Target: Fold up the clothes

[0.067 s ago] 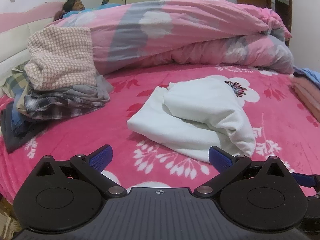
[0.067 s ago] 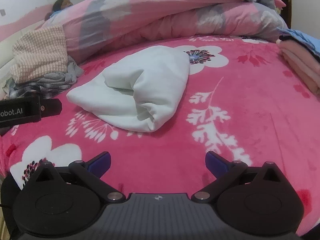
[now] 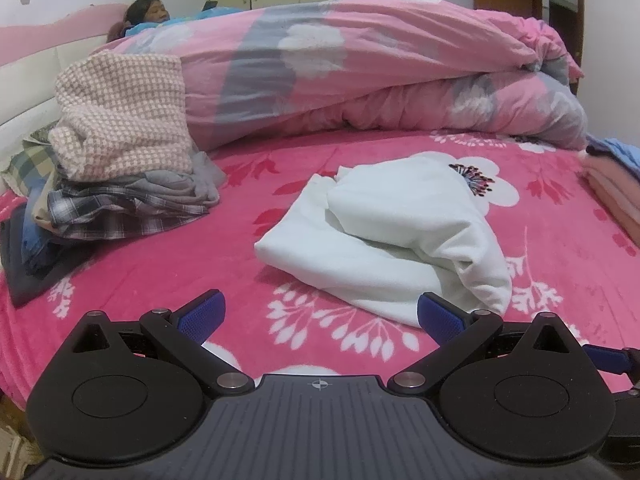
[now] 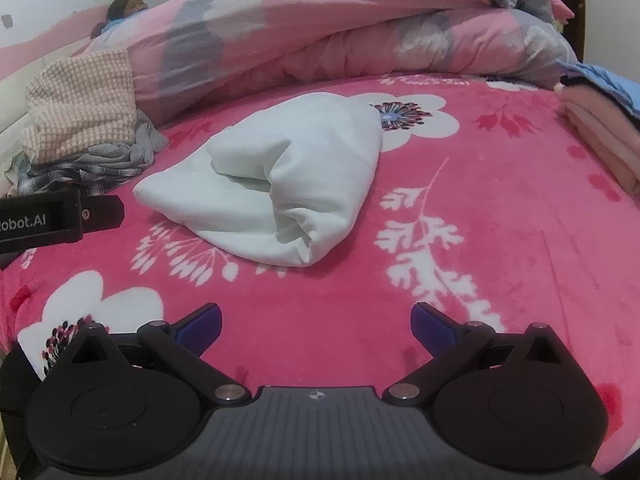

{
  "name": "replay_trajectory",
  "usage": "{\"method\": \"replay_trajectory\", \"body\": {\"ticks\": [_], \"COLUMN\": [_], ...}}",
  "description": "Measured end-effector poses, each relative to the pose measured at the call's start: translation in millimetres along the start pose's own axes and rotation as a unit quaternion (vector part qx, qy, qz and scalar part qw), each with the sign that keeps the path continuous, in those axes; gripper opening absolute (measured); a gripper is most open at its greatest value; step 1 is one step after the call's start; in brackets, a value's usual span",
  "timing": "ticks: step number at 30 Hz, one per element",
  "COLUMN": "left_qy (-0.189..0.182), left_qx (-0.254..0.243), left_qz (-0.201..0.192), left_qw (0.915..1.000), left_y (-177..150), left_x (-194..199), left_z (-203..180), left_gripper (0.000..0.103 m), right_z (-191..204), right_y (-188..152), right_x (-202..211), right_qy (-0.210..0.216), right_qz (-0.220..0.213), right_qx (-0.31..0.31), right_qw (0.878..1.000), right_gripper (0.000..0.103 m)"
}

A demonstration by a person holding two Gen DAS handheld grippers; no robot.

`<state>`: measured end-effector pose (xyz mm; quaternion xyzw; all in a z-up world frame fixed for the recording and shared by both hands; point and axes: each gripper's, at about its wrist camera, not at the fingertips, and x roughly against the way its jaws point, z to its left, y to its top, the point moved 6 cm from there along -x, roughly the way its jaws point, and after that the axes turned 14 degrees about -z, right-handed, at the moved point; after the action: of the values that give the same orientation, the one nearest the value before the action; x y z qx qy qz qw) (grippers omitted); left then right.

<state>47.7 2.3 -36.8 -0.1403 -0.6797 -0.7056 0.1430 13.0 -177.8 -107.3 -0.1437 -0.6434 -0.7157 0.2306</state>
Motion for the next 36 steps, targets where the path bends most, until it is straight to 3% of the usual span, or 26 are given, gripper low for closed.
{"method": "replay_trajectory", "body": {"ticks": [8,19,36], "left_qy": [-0.019,-0.015,0.012], "left_qx": [0.014,0.021,0.018], "left_qz": [0.006,-0.025,0.008], "left_qw": [0.9997,0.9993,0.9997], "left_y": [5.6,9.8,0.8], "left_x": [-0.5,1.9,-14.3], "left_z": [3.5,4.3,3.8], "left_gripper": [0.103,0.103,0.103], "right_z": [3.2,-7.3,-29.0], "right_y": [3.3,11.1,23.2], "right_x": [-3.6,-3.8,-11.3], "right_qy": [-0.006,-0.018,-0.032], "right_qz": [-0.004,-0.015,-0.007], "right_qx": [-0.005,-0.015,-0.023], "right_qw": [1.000,1.000,0.999], "right_gripper": [0.103,0.103,0.103]}}
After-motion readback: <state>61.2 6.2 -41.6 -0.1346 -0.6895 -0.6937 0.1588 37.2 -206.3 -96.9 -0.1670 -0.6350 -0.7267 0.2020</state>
